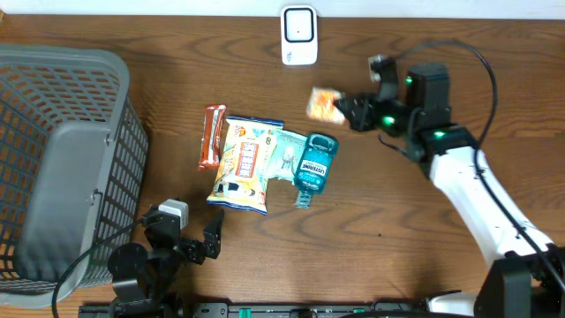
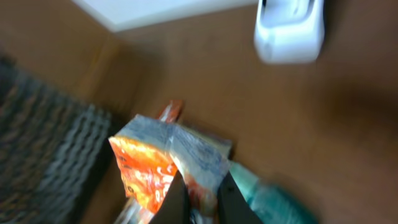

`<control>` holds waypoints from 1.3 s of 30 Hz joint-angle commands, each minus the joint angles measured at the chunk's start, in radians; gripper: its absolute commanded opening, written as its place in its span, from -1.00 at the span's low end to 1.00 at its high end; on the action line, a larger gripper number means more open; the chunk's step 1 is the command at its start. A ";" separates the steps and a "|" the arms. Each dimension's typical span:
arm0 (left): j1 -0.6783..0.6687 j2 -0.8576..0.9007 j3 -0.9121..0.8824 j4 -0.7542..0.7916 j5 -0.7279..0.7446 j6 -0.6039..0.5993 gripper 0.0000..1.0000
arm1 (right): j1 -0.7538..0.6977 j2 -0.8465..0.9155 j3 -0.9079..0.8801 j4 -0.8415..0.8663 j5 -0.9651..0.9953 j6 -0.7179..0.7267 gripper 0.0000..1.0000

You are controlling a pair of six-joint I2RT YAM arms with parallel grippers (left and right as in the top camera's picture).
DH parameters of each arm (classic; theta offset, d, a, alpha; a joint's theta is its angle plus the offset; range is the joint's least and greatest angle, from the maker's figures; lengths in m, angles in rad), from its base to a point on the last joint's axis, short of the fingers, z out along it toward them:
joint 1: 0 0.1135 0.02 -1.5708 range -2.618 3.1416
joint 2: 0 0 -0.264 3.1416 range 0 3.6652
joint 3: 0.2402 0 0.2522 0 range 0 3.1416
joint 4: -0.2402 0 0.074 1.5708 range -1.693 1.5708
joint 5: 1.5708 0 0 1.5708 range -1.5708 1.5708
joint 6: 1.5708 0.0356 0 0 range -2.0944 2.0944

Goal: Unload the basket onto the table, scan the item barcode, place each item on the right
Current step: 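Carry the orange Kleenex pack to the white scanner and hold it over it, then move the orange Kleenex pack away to the right with the right gripper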

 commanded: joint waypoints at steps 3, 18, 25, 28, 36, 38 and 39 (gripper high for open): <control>-0.004 -0.001 0.001 0.003 -0.008 0.006 0.96 | 0.084 0.132 0.008 0.331 0.339 -0.181 -0.98; -0.004 -0.001 0.001 0.003 -0.009 0.006 0.96 | 0.096 0.765 0.462 0.905 0.412 -0.301 -0.98; -0.004 -0.001 0.001 0.003 -0.008 0.006 0.96 | 0.095 0.938 0.802 0.651 0.433 -0.309 -0.98; -0.004 -0.001 0.001 0.003 -0.008 0.006 0.96 | 0.095 0.959 0.855 0.608 0.432 -0.307 -0.98; -0.004 -0.001 0.001 0.003 -0.008 0.006 0.96 | 0.078 0.920 0.859 0.523 0.441 -0.255 -0.99; -0.004 -0.001 0.001 0.003 -0.008 0.006 0.96 | 0.055 0.879 0.859 0.427 0.441 -0.243 -0.98; -0.004 -0.001 0.001 0.003 -0.008 0.006 0.96 | 0.040 0.853 0.859 0.367 0.447 -0.240 -0.98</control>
